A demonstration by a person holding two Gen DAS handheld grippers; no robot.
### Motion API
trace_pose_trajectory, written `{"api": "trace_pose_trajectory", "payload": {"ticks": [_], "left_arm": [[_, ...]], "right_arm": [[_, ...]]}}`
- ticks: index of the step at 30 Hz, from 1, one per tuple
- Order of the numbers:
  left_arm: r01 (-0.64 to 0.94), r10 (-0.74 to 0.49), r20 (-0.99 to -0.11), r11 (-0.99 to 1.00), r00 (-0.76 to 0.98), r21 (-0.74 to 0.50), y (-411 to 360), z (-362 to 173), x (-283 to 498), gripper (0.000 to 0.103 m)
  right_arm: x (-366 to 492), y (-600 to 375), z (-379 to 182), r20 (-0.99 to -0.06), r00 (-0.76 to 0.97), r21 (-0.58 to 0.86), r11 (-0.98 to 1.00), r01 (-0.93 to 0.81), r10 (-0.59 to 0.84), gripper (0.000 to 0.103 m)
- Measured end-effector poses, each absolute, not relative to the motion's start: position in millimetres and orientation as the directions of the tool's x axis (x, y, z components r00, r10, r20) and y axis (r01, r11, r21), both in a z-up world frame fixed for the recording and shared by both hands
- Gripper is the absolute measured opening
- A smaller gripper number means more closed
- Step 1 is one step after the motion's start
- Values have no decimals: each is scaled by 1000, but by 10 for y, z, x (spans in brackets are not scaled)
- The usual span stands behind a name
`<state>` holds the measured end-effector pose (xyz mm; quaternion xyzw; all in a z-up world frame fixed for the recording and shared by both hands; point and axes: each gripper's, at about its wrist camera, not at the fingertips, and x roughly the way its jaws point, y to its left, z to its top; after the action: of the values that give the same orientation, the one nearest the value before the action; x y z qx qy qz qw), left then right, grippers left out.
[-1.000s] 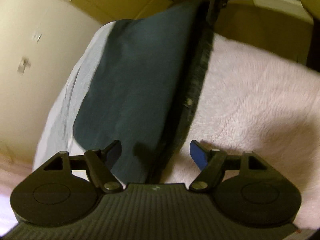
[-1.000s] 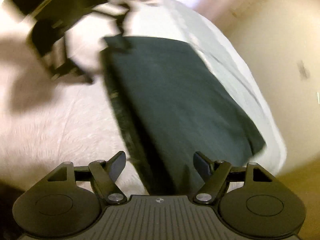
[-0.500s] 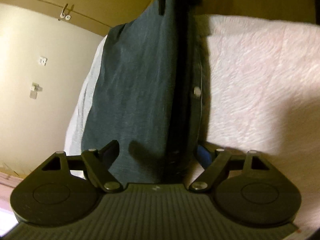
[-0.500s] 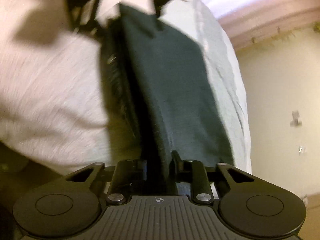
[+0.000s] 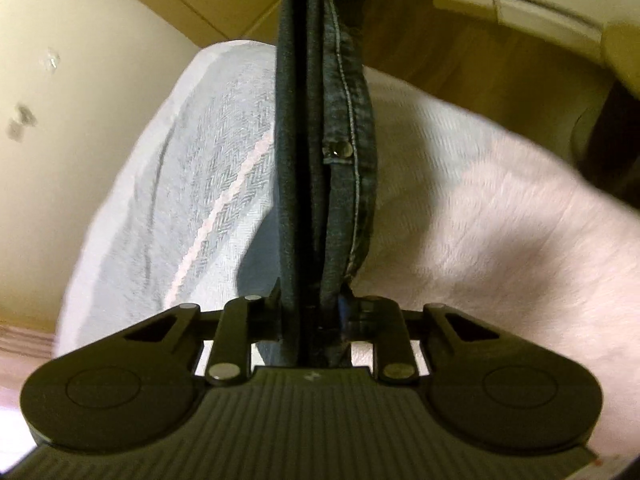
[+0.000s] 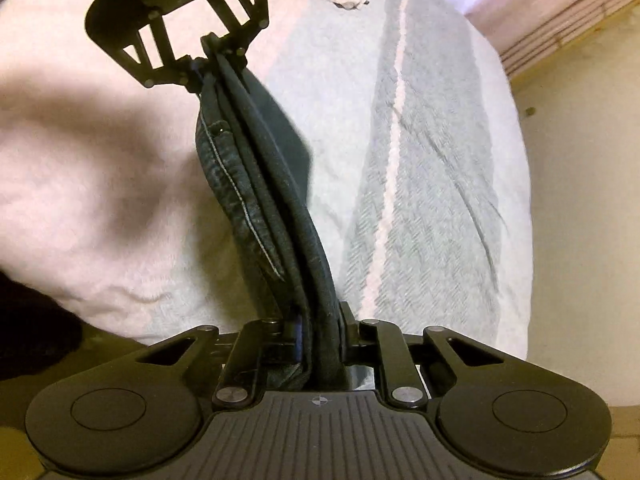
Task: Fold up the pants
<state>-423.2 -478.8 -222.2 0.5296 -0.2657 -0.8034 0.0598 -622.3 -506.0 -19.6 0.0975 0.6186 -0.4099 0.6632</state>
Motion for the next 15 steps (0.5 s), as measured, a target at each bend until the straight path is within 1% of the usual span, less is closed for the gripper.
{"api": "trace_pose_trajectory", "payload": {"ticks": [4,8,12,15], "left_arm": [[-127,-268,-875,-931,-402,343,-5240,-1623,-4282,18],[-97,-203,-910,-962,-361,253,-5684,-1200,-4487,18],[-75,-211,-918,-965,-337,250,-6193,-948,-4819,18],[-37,-263,-909,-956,-323,290,-6738,-811,-5158,18]], "right_arm": [[-6370,-5400,275,-930,-37,-298,687,662,-367,11],[-6725,-5879,607,-937,22,-249,710,659,-349,11],[-7265,-6466,817,-920,50,-271,725,633,-388,11],[-7818,-7155,943,-896,58,-316,723,614,-440,11]]}}
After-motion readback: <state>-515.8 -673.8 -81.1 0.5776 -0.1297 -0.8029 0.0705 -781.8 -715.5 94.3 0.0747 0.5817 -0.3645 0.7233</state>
